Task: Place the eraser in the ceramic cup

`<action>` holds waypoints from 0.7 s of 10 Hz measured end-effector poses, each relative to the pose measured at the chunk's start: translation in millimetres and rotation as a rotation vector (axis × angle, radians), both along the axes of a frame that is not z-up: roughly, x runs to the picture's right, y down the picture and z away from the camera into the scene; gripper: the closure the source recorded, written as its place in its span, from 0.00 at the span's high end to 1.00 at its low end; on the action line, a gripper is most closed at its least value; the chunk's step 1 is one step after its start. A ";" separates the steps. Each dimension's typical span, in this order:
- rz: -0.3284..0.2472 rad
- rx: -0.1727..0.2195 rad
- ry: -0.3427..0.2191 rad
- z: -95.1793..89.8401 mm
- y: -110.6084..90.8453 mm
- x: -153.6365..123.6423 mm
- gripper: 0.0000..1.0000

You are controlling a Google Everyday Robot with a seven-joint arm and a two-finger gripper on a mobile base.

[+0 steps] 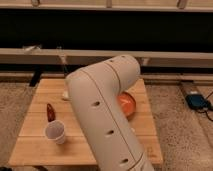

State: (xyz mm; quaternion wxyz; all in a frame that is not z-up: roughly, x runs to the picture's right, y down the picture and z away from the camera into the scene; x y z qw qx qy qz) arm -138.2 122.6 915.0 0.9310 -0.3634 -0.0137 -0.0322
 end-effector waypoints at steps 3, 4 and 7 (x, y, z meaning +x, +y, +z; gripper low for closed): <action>-0.024 0.035 -0.014 -15.7 -17.3 -7.2 0.02; -0.036 0.059 -0.020 -26.2 -28.8 -8.0 0.00; -0.059 0.121 -0.056 -58.2 -57.9 -14.8 0.00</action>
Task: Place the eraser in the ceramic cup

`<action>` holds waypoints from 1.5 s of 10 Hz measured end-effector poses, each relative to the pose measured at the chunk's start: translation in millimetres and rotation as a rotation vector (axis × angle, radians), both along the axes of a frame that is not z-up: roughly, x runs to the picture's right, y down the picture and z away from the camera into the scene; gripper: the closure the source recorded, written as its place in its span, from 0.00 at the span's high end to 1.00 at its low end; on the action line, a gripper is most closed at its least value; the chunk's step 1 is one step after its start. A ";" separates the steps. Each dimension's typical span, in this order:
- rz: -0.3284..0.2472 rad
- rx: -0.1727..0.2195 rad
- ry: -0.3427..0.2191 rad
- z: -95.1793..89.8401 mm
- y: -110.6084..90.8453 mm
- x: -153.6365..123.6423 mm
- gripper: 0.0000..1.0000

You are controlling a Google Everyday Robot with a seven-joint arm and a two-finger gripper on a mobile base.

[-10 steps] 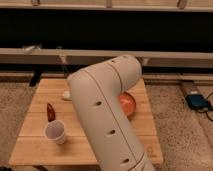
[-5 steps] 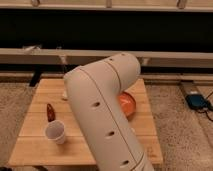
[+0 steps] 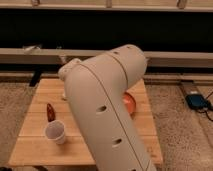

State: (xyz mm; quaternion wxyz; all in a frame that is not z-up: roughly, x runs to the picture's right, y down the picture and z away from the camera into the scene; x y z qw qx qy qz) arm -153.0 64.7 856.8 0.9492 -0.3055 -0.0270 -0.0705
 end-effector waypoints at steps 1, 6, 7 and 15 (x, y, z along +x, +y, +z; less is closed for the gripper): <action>-0.010 0.032 -0.031 -12.9 -12.1 -7.1 0.00; -0.053 0.099 -0.198 -68.8 -29.4 -62.4 0.00; -0.062 0.101 -0.239 -88.0 -27.8 -77.7 0.00; -0.128 0.060 -0.427 -188.7 16.5 -138.6 0.00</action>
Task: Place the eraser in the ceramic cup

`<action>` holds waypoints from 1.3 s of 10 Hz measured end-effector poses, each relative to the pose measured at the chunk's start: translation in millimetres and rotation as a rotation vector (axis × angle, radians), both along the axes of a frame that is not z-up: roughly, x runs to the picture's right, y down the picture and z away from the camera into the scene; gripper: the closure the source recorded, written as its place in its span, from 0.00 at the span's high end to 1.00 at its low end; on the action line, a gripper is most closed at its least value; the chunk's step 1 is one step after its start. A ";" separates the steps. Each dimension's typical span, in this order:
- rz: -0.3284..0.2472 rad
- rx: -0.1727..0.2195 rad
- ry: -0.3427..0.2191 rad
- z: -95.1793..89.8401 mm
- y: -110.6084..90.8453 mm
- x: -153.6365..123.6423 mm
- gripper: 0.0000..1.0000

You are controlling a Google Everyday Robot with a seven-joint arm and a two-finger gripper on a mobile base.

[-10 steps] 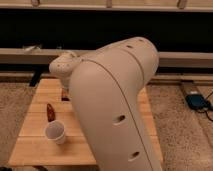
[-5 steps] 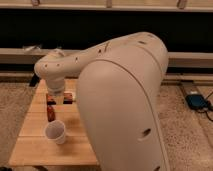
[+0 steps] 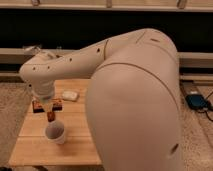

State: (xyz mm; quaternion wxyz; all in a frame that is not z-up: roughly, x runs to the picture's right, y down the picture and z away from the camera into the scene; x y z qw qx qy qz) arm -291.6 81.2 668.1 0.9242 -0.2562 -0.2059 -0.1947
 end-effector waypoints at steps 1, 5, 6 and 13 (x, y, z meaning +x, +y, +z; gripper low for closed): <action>-0.012 -0.005 -0.017 -8.7 6.9 -7.3 0.00; -0.037 -0.034 -0.052 -44.4 37.2 -19.8 0.00; -0.039 -0.042 -0.057 -53.0 44.2 -20.2 0.00; 0.025 -0.115 -0.091 -68.3 80.5 -2.2 0.00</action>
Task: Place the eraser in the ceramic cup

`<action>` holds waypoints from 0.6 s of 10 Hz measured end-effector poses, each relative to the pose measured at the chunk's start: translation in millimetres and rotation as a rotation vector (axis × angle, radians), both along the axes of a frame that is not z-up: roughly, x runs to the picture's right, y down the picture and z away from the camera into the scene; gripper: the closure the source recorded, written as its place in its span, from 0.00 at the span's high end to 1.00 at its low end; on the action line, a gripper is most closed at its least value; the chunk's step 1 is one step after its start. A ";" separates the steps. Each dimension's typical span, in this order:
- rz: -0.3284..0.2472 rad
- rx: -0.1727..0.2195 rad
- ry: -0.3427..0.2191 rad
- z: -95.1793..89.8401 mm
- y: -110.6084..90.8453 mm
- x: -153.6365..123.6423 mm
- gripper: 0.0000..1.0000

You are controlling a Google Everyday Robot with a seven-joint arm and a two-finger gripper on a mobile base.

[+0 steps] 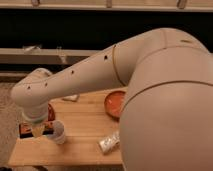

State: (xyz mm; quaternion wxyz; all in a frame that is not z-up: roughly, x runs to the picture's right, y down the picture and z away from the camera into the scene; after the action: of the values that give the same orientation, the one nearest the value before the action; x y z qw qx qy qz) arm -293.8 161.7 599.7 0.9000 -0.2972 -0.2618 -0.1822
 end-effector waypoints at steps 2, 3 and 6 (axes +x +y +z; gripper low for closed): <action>0.014 -0.017 -0.018 4.8 7.9 -0.4 0.00; 0.019 -0.027 -0.025 8.6 11.5 -0.6 0.00; 0.027 -0.049 -0.038 18.4 19.5 -3.4 0.00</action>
State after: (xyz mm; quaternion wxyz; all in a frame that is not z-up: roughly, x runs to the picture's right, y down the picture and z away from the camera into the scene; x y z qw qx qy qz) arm -297.2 181.2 618.1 0.8897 -0.3122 -0.2870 -0.1693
